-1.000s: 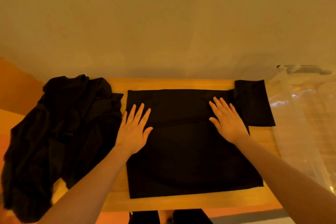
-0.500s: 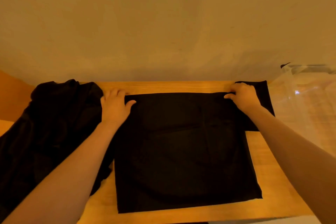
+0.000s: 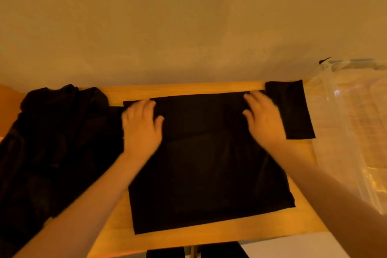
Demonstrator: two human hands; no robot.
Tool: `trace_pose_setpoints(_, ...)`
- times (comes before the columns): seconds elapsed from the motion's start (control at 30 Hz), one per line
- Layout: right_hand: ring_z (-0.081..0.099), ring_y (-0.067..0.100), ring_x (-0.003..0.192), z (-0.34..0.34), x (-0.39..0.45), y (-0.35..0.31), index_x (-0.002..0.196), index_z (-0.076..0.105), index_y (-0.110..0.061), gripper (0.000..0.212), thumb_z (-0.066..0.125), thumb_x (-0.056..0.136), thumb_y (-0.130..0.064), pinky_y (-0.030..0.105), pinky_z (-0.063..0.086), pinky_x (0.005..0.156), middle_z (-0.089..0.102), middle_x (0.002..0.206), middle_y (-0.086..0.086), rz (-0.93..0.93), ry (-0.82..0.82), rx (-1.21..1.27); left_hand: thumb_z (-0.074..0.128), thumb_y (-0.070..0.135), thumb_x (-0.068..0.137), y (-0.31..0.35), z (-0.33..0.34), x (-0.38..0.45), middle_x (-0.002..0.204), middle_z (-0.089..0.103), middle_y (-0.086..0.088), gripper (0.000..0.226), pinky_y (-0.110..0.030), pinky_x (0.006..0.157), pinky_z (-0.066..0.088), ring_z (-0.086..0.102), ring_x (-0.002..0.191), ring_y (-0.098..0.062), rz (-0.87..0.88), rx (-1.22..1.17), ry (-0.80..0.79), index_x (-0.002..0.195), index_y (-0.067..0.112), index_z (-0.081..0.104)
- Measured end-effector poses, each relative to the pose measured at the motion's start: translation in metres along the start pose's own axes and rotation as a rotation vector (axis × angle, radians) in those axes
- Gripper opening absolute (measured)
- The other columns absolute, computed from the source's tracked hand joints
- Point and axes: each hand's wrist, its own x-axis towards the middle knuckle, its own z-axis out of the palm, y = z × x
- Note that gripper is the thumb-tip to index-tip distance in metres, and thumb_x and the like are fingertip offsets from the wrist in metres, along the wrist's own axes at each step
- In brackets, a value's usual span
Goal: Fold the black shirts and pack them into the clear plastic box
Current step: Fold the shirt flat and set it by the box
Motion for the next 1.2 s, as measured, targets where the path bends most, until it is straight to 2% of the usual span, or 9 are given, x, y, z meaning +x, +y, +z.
trace_pose_setpoints(0.07,0.034,0.030,0.135,0.010,-0.041,-0.005,0.139,0.040,-0.009,0.050,0.050,0.094,-0.028,0.043,0.033,0.107,0.035,0.147,0.013,-0.063,-0.160,-0.022,0.034,0.042,0.091,0.017,0.013,-0.039,0.148,0.033,-0.014,0.058,-0.049,0.111,0.020,0.029,0.137,-0.033,0.068,0.036,-0.164,0.140,0.011,0.038)
trace_pose_setpoints(0.17,-0.002,0.015,0.141,0.019,-0.073,0.015,0.146,0.008,-0.019,0.070,0.003,0.090,-0.061,0.033,0.006,0.114,0.001,0.153,-0.003,0.023,-0.348,-0.050,0.020,0.050,0.091,0.004,0.030,-0.061,0.152,0.025,-0.015,0.064,-0.053,0.110,0.018,0.019,0.141,-0.033,0.069,0.146,-0.269,0.145,0.016,0.029)
trace_pose_setpoints(0.37,-0.007,0.013,0.141,0.020,-0.088,0.014,0.142,-0.002,-0.018,0.081,-0.018,0.080,-0.067,0.032,-0.002,0.113,-0.006,0.150,-0.004,0.030,-0.344,-0.088,0.015,0.051,0.091,-0.007,0.032,-0.058,0.154,0.018,-0.016,0.067,-0.052,0.111,0.014,0.007,0.141,-0.030,0.080,0.172,-0.270,0.147,0.016,0.020)
trace_pose_setpoints(0.53,0.000,0.016,0.143,0.008,-0.138,0.006,0.145,0.006,-0.018,0.071,-0.006,0.090,-0.062,0.035,0.006,0.116,0.005,0.153,-0.001,0.000,-0.331,-0.038,0.023,0.047,0.093,0.019,0.014,-0.119,0.153,0.019,-0.014,0.064,-0.045,0.115,0.008,0.009,0.142,-0.028,0.198,0.113,-0.215,0.147,0.013,0.019)
trace_pose_setpoints(0.7,-0.005,0.013,0.145,0.008,-0.211,0.035,0.149,-0.001,-0.023,0.059,0.005,0.098,-0.051,0.032,0.005,0.113,0.029,0.150,0.003,-0.039,-0.403,-0.141,0.001,0.052,0.096,-0.001,0.017,-0.206,0.149,0.028,-0.011,0.066,-0.040,0.113,0.001,0.009,0.143,-0.027,0.194,0.184,-0.358,0.143,0.012,0.026)
trace_pose_setpoints(0.9,0.003,0.019,0.145,-0.001,-0.246,0.054,0.150,0.001,-0.018,0.068,0.014,0.096,-0.058,0.042,0.009,0.114,0.006,0.158,0.003,-0.194,-0.452,-0.201,0.011,0.059,0.094,-0.029,0.010,-0.240,0.150,0.020,-0.003,0.071,-0.039,0.114,0.001,-0.006,0.145,-0.020,0.304,0.231,-0.380,0.150,0.017,0.001)
trace_pose_setpoints(1.0,0.003,0.018,0.145,-0.002,-0.257,0.052,0.150,0.003,-0.019,0.076,0.019,0.092,-0.065,0.042,0.009,0.113,-0.003,0.158,-0.001,-0.328,-0.474,-0.216,0.018,0.063,0.091,-0.037,0.004,-0.247,0.150,0.022,-0.005,0.078,-0.037,0.114,0.003,-0.003,0.145,-0.020,0.308,0.230,-0.385,0.147,0.009,0.012)
trace_pose_setpoints(1.13,-0.001,0.016,0.145,0.001,-0.262,0.049,0.150,0.004,-0.019,0.065,0.011,0.097,-0.055,0.037,0.007,0.114,0.025,0.151,0.003,-0.352,-0.493,-0.228,0.016,0.060,0.093,-0.044,0.006,-0.255,0.145,0.035,-0.009,0.074,-0.034,0.114,0.005,-0.002,0.145,-0.017,0.296,0.213,-0.411,0.141,0.004,0.027)
trace_pose_setpoints(1.2,-0.004,0.014,0.145,0.003,-0.265,0.052,0.146,0.018,-0.018,0.054,0.006,0.100,-0.043,0.034,0.006,0.114,0.035,0.143,0.004,-0.327,-0.450,-0.220,0.011,0.051,0.098,-0.048,0.009,-0.261,0.140,0.044,-0.009,0.063,-0.032,0.114,0.006,0.004,0.145,-0.017,0.318,0.199,-0.354,0.137,0.007,0.033)
